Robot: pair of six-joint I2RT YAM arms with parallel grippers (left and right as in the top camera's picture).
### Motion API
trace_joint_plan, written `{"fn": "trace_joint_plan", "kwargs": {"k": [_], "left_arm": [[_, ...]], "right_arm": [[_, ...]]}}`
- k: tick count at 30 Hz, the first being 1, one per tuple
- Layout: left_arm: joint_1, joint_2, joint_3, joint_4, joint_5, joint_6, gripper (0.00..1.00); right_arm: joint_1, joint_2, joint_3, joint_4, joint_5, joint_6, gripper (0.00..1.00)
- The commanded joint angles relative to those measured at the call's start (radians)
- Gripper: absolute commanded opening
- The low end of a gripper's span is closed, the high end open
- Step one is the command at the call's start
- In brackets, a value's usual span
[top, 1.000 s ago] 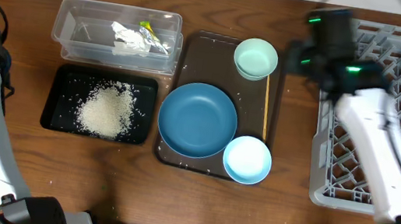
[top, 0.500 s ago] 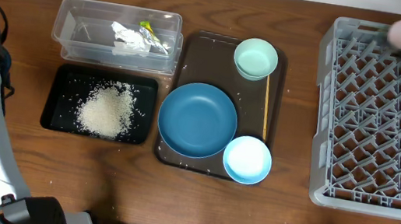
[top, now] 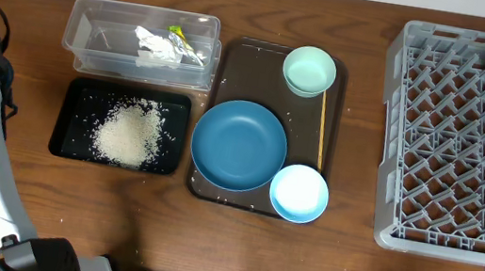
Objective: Sort waste into correct bins and load items into the dishwasher rack
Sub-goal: 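Lift the pink cup with the right gripper and carry it to the rack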
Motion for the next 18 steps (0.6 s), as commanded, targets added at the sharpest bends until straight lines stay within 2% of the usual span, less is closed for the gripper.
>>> {"fn": "trace_joint_plan", "kwargs": {"k": [1, 8, 18], "left_arm": [[0.004, -0.007, 0.002, -0.005, -0.008, -0.016, 0.92], [0.004, -0.007, 0.002, -0.005, -0.008, -0.016, 0.92], [0.004, -0.007, 0.002, -0.005, -0.008, -0.016, 0.92]], "right_arm": [[-0.055, 0.057, 0.016, 0.063, -0.234, 0.057, 0.01], [-0.131, 0.136, 0.016, 0.101, -0.195, 0.101, 0.01], [-0.160, 0.229, 0.016, 0.182, -0.193, 0.134, 0.01]]}}
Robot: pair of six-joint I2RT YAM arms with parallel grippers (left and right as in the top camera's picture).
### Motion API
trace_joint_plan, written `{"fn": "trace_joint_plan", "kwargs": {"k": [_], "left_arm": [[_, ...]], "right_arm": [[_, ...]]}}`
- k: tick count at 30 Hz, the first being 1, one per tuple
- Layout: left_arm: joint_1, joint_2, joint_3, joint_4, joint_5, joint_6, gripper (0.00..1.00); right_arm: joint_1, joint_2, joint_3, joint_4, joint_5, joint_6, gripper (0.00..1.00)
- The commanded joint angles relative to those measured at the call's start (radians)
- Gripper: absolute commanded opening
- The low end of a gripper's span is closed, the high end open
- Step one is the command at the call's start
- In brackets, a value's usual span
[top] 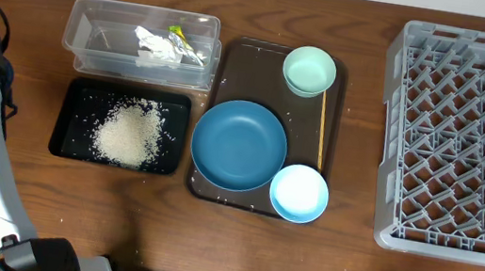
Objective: Sort waste into correct bins and load items into the dishwasher rack
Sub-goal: 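Lift the pink cup with the right gripper and carry it to the rack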
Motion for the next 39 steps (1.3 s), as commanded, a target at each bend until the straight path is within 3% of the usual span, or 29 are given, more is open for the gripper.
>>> {"fn": "trace_joint_plan", "kwargs": {"k": [1, 11, 39], "left_arm": [[0.004, -0.007, 0.002, -0.005, -0.008, -0.016, 0.92], [0.004, -0.007, 0.002, -0.005, -0.008, -0.016, 0.92], [0.004, -0.007, 0.002, -0.005, -0.008, -0.016, 0.92]], "right_arm": [[-0.003, 0.028, 0.016, 0.049, -0.029, 0.053, 0.01], [0.004, 0.054, 0.016, 0.354, 0.059, 0.320, 0.01], [0.087, 0.143, 0.016, 0.425, 0.222, 0.363, 0.01]]}}
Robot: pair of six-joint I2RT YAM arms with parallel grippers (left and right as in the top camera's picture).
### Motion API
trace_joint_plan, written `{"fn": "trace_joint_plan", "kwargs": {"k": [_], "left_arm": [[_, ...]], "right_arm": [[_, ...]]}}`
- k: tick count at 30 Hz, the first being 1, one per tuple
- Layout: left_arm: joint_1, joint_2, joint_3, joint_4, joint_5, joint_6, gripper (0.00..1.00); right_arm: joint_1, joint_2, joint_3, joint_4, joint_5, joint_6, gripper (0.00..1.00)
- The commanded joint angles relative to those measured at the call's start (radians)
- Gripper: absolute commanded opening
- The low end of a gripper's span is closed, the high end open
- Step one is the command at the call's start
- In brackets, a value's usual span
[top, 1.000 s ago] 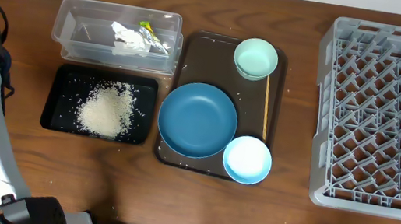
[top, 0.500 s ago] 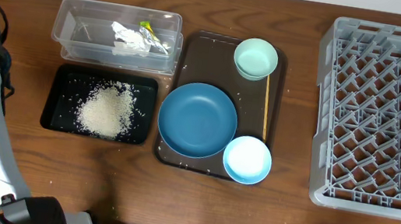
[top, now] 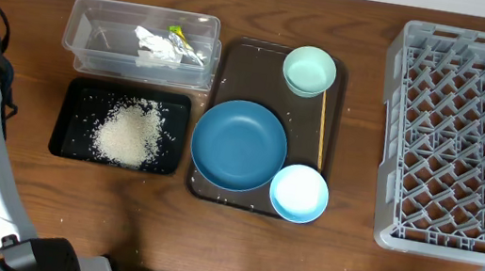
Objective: Sort waste into correct bins and load items into the dishwasher rack
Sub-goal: 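Lift the pink cup with the right gripper and carry it to the rack, then lower the pink cup into the rack's right corner and release it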
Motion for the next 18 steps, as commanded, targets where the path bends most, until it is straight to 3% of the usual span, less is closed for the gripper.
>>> {"fn": "trace_joint_plan", "kwargs": {"k": [1, 18], "left_arm": [[0.004, -0.007, 0.002, -0.005, -0.008, -0.016, 0.92], [0.004, -0.007, 0.002, -0.005, -0.008, -0.016, 0.92]], "right_arm": [[0.003, 0.047, 0.016, 0.000, 0.016, 0.022, 0.01], [-0.088, 0.051, 0.017, -0.039, -0.043, 0.046, 0.01]]}}
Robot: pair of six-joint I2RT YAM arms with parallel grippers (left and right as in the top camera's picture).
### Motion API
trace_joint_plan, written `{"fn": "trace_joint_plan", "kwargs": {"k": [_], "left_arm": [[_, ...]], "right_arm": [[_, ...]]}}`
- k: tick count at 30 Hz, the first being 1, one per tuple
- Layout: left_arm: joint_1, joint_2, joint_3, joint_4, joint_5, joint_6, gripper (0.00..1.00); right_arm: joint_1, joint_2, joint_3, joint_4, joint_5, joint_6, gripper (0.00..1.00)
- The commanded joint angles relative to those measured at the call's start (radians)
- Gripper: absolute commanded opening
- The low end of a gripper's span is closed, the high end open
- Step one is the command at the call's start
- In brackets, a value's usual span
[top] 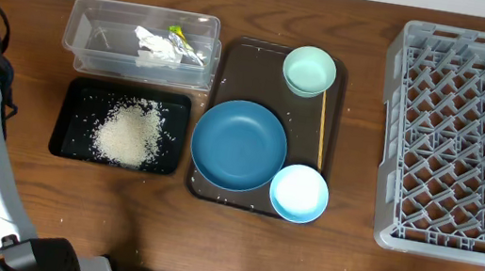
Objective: Sort waste into correct bins and load items into the dishwasher rack
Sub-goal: 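Lower the pink cup into the rack's right corner and release it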
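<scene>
A pink cup hangs over the far right corner of the grey dishwasher rack (pixel 394 128), at the frame's right edge. Only a dark sliver of my right gripper shows beside it, holding the cup. On the brown tray (pixel 232 58) sit a blue plate (pixel 239 145), a mint bowl (pixel 309 70), a light blue bowl (pixel 299 193) and a thin wooden stick (pixel 322 128). My left arm stands along the left edge, its gripper out of view.
A clear bin (pixel 85 37) holding crumpled wrappers stands at the back left. A black tray (pixel 67 130) with a heap of rice lies in front of it. The right arm's white link crosses the bottom right corner.
The pink cup has shifted slightly right and down along the rack's right edge. Nothing on the tray or in the bins has changed.
The pink cup was first over the rack's back edge, with the dark gripper beside it. Then it was lower, at the right edge. After that it was up by the back right corner, and now it is a touch lower. The left arm stayed still.
</scene>
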Motion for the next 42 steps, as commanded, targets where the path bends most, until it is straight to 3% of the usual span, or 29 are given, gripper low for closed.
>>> {"fn": "trace_joint_plan", "kwargs": {"k": [1, 11, 17, 21, 26, 30, 32, 35, 39, 42], "left_arm": [[0.004, -0.007, 0.002, -0.005, -0.008, -0.016, 0.92], [0.004, -0.007, 0.002, -0.005, -0.008, -0.016, 0.92], [0.004, -0.007, 0.002, -0.005, -0.008, -0.016, 0.92], [0.004, -0.007, 0.002, -0.005, -0.008, -0.016, 0.92], [0.004, -0.007, 0.002, -0.005, -0.008, -0.016, 0.92], [0.004, -0.007, 0.002, -0.005, -0.008, -0.016, 0.92], [0.004, -0.007, 0.002, -0.005, -0.008, -0.016, 0.92], [0.004, -0.007, 0.002, -0.005, -0.008, -0.016, 0.92], [0.004, -0.007, 0.002, -0.005, -0.008, -0.016, 0.92], [0.004, -0.007, 0.002, -0.005, -0.008, -0.016, 0.92]], "right_arm": [[-0.040, 0.023, 0.009, -0.026, -0.002, 0.014, 0.01], [-0.072, -0.020, 0.009, -0.121, 0.013, 0.014, 0.04], [-0.077, -0.148, 0.009, -0.529, 0.389, -0.173, 0.14], [-0.082, -0.236, 0.009, -0.697, 0.618, -0.235, 0.17], [-0.093, -0.336, 0.009, -0.729, 0.669, -0.237, 0.18], [-0.073, -0.417, 0.010, -0.702, 0.682, -0.230, 0.29], [-0.043, -0.444, 0.010, -0.695, 0.712, -0.231, 0.29], [0.025, -0.453, 0.010, -0.694, 0.802, -0.253, 0.24], [0.174, -0.449, 0.010, -0.712, 1.065, -0.410, 0.02], [0.296, -0.449, 0.010, -0.702, 1.324, -0.499, 0.01]]}}
